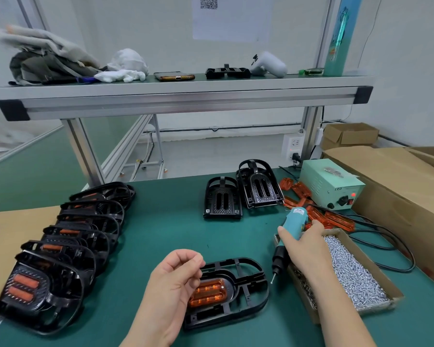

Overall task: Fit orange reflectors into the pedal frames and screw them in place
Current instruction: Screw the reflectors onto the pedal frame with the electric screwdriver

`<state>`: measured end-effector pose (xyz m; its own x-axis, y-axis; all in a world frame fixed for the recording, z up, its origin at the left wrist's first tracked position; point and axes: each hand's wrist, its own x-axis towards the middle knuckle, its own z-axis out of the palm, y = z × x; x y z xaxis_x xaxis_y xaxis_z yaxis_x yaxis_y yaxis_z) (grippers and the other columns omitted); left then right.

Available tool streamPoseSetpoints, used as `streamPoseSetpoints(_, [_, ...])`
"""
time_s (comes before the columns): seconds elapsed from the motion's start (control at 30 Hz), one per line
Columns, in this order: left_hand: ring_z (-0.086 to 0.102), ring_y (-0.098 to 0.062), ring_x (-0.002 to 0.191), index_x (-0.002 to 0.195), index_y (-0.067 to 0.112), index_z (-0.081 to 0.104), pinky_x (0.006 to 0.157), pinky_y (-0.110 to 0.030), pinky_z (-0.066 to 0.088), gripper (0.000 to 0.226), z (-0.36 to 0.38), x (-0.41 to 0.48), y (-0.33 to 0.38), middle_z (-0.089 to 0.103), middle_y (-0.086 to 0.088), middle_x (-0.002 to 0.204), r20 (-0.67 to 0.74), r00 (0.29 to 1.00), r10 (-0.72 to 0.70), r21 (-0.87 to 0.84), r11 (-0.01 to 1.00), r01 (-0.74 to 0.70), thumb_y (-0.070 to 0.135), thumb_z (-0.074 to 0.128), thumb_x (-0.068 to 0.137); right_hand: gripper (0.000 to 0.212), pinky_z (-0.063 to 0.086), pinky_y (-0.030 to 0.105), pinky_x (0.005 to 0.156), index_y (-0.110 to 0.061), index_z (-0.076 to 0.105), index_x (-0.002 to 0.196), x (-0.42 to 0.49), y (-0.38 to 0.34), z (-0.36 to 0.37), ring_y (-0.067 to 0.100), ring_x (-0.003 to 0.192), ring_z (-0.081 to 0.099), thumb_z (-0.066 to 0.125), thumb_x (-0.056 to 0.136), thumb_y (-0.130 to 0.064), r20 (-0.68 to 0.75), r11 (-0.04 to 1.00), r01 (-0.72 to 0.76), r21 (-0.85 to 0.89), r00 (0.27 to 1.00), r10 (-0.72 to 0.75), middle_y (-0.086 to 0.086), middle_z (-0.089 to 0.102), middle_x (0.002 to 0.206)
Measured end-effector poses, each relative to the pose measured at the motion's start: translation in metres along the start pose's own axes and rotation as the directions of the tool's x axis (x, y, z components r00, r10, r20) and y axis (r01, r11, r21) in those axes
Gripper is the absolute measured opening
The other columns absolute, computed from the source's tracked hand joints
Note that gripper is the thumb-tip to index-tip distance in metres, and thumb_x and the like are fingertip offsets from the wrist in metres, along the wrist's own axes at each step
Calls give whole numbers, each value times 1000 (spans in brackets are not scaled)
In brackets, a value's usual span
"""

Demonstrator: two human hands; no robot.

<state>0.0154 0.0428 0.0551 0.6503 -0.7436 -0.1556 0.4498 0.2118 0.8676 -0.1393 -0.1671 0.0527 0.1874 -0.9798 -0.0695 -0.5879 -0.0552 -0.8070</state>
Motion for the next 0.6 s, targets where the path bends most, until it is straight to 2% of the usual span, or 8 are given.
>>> streamPoseSetpoints(0.13, [55, -10, 60, 70, 15, 74, 53, -18, 49, 3, 1, 0, -2, 65, -9, 76, 9, 1000, 16, 29, 999, -16, 12, 74, 70, 83, 40, 36, 76, -7, 22, 150, 6, 1, 3, 27, 90, 56, 69, 89, -37, 16, 993, -50, 107, 999, 49, 11, 63, 112])
streamPoseSetpoints(0.23, [55, -11, 61, 72, 14, 74, 54, -19, 49, 2, -1, 0, -2, 66, -9, 77, 4, 1000, 15, 49, 999, -15, 14, 75, 70, 62, 51, 43, 75, -6, 40, 134, 8, 4, 6, 29, 86, 63, 70, 85, -27, 54, 960, -117, 253, 993, 107, 12, 65, 103])
streamPoseSetpoints(0.3, [55, -12, 62, 73, 14, 74, 55, -19, 48, 3, -3, 1, -3, 66, -10, 78, -3, 1000, 10, 68, 998, -9, 15, 75, 70, 45, 53, 42, 69, -2, 49, 122, 8, 4, 7, 29, 77, 62, 69, 84, -18, 115, 882, -179, 435, 983, 143, 16, 64, 97])
streamPoseSetpoints(0.37, [55, -12, 61, 72, 15, 75, 55, -19, 49, 4, -4, 2, -4, 67, -10, 78, -12, 1000, 5, 78, 997, -4, 16, 76, 69, 32, 49, 35, 58, -2, 52, 112, 6, 0, 8, 24, 67, 56, 67, 85, -11, 139, 791, -200, 579, 979, 146, 15, 58, 89])
streamPoseSetpoints(0.47, [56, -12, 60, 72, 14, 75, 54, -19, 49, 4, -3, 3, -4, 67, -11, 78, -20, 1000, 0, 80, 997, 1, 15, 76, 69, 29, 46, 27, 48, -7, 52, 109, -4, -15, 11, 16, 58, 54, 69, 87, -7, 143, 621, -169, 766, 985, 92, 9, 53, 83])
streamPoseSetpoints(0.6, [57, -13, 62, 72, 13, 74, 57, -21, 49, 3, 1, 2, -5, 68, -12, 78, -11, 1000, 1, 119, 993, 0, 12, 73, 75, 31, 46, 19, 42, -18, 60, 104, -26, -44, 17, 10, 58, 51, 78, 82, -31, 204, 425, -205, 882, 978, 49, 1, 53, 81])
